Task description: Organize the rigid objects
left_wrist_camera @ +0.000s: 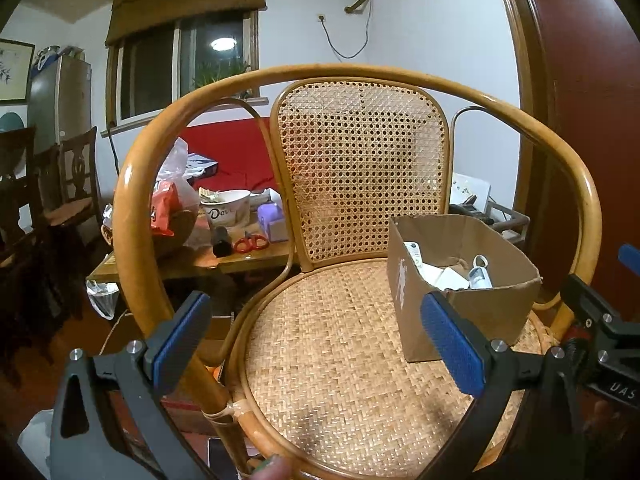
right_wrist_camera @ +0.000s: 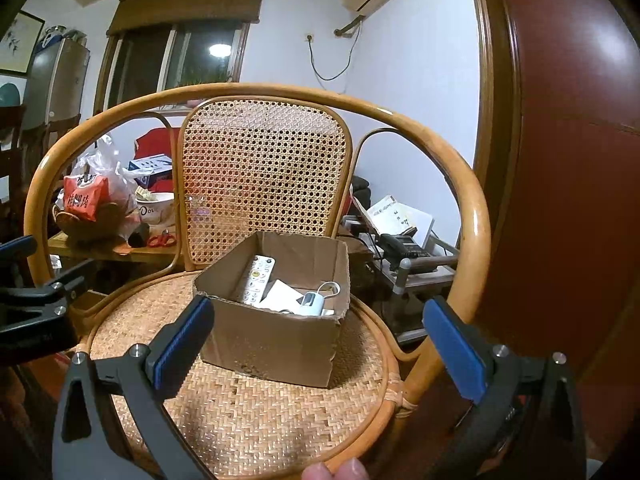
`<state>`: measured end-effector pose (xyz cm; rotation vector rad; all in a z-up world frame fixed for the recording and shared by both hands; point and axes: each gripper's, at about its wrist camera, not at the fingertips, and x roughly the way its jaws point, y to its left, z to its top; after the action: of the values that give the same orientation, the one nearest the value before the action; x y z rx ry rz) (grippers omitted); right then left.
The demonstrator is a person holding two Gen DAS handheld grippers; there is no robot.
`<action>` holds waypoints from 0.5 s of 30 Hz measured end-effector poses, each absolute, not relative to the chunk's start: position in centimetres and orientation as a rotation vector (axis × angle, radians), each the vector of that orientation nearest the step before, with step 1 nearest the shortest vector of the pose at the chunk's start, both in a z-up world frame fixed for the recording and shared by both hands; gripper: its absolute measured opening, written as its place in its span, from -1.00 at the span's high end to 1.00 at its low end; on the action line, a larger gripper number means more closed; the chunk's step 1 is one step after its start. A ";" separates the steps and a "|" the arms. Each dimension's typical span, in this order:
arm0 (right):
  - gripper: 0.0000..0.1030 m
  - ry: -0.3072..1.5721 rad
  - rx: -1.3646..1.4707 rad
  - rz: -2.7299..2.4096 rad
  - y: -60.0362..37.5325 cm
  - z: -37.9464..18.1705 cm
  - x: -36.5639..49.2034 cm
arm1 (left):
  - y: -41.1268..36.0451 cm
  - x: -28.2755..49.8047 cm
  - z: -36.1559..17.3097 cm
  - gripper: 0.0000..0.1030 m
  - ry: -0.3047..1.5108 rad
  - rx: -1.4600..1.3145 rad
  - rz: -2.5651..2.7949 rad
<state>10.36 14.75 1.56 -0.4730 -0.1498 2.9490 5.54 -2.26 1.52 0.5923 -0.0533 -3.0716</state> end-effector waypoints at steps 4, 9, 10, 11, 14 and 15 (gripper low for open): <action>-1.00 -0.151 -0.479 2.947 14.8 1.5 10.3 | -2.4 5.3 1.5 -1.00 -0.052 0.604 -3.060; -1.00 -0.159 -0.484 2.948 14.7 1.4 10.2 | -2.4 5.1 1.3 -1.00 -0.070 0.615 -3.052; -1.00 -0.165 -0.485 2.946 14.7 1.4 10.1 | -2.4 5.2 1.3 -1.00 -0.069 0.613 -3.053; -1.00 -0.168 -0.487 2.946 14.6 1.4 10.1 | -2.4 5.2 1.4 -1.00 -0.068 0.609 -3.053; -1.00 -0.169 -0.495 2.944 14.5 1.3 10.1 | -2.4 5.2 1.3 -1.00 -0.069 0.613 -3.054; -1.00 -0.168 -0.496 2.944 14.5 1.2 10.1 | -2.3 5.2 1.3 -1.00 -0.070 0.617 -3.054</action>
<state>10.12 14.48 1.24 -0.4960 -0.1683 2.9439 5.20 -2.32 1.30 0.6167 -0.0701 -3.0543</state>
